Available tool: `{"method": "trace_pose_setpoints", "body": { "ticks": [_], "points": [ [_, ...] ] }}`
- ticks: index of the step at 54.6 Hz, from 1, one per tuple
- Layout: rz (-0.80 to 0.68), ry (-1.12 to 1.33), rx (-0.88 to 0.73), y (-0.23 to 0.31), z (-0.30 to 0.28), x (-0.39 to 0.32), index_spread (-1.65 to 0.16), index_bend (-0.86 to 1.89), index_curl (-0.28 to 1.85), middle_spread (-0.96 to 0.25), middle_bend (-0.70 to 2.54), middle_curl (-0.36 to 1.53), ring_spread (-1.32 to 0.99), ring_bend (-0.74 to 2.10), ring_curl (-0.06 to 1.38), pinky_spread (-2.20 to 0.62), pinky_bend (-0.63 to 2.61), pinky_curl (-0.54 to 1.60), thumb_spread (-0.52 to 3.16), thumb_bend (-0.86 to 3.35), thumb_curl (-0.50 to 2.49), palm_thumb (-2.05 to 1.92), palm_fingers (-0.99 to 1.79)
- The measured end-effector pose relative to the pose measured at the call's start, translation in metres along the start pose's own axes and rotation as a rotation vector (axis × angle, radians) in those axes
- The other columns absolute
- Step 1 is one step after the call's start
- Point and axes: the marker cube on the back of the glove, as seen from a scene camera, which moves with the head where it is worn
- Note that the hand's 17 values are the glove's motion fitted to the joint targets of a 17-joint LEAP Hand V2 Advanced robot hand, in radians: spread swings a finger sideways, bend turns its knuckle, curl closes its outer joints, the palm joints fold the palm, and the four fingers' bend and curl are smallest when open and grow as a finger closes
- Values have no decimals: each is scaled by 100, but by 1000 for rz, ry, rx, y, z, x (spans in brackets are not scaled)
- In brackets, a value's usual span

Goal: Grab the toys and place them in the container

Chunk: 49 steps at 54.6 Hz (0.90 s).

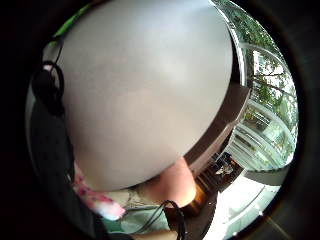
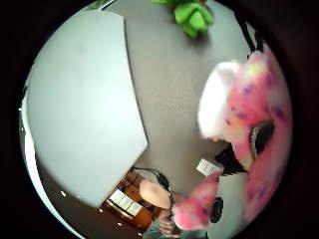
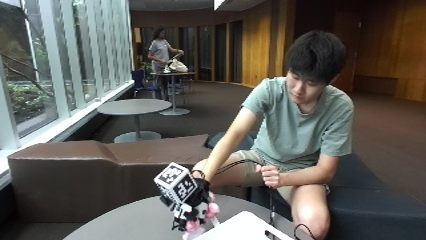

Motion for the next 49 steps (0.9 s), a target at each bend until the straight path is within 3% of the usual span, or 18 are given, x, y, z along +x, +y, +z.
{"method": "trace_pose_setpoints", "body": {
  "ticks": [18, 26, 35, 49],
  "points": [
    [26, 63, 159, 47, -182, -8, -30, 72, 26, -24, 94, 68, -46, 119, 77, -38, 127, 48, 47, 23, 104, 76, 83],
    [7, 100, 270, 75, -248, -49, -32, 74, 29, -25, 95, 73, -46, 121, 79, -38, 129, 50, 36, 23, 110, 75, 79],
    [-53, 120, 336, 91, -287, -114, -33, 75, 34, -26, 97, 78, -46, 123, 80, -38, 132, 51, 26, 24, 116, 73, 76],
    [-152, 128, 379, 96, -289, -208, -34, 75, 42, -27, 97, 84, -46, 127, 82, -37, 135, 52, 15, 24, 124, 72, 72]
  ]
}}
